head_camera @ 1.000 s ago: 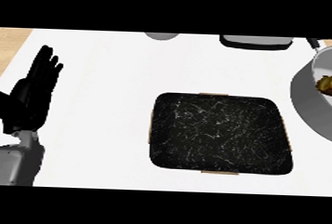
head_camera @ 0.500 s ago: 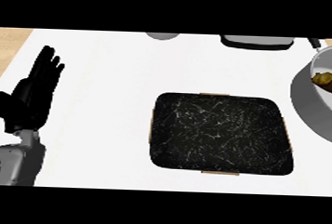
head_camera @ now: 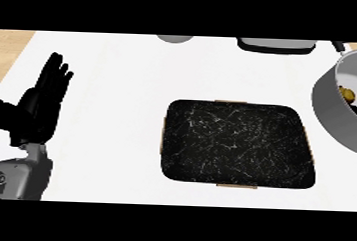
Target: Pick the sweet potato from the tray and place it in the pot
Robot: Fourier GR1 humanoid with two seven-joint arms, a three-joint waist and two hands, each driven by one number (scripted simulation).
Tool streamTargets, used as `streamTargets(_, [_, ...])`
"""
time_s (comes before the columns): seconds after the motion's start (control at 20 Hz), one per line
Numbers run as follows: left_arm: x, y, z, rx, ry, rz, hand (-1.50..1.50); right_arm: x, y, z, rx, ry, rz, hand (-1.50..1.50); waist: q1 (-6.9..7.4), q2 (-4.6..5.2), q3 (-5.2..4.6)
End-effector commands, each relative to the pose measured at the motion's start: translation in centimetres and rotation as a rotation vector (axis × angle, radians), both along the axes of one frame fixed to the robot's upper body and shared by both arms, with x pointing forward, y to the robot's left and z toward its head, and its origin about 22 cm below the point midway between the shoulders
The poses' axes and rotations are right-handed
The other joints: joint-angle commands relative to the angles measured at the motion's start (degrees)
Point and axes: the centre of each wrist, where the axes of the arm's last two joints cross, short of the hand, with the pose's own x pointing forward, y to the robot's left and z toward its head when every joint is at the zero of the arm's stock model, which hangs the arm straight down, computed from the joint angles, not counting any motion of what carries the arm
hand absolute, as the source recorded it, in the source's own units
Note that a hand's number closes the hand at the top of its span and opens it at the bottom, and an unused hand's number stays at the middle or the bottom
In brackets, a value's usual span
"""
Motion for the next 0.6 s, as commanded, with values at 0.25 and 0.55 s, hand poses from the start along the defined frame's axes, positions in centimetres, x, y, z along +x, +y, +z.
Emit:
streamTargets(0.25, [0.1, 0.3, 1.0, 0.006, -0.006, 0.008, 0.0, -1.7, -3.7, 1.6, 0.361, -0.225, -0.01, -1.5, -0.22, 0.11, 0.29])
streamTargets(0.55, [0.1, 1.1, 0.6, 0.007, -0.006, 0.013, 0.0, -6.8, -8.9, 2.8, 0.409, -0.245, -0.003, -1.5, -0.56, 0.11, 0.28])
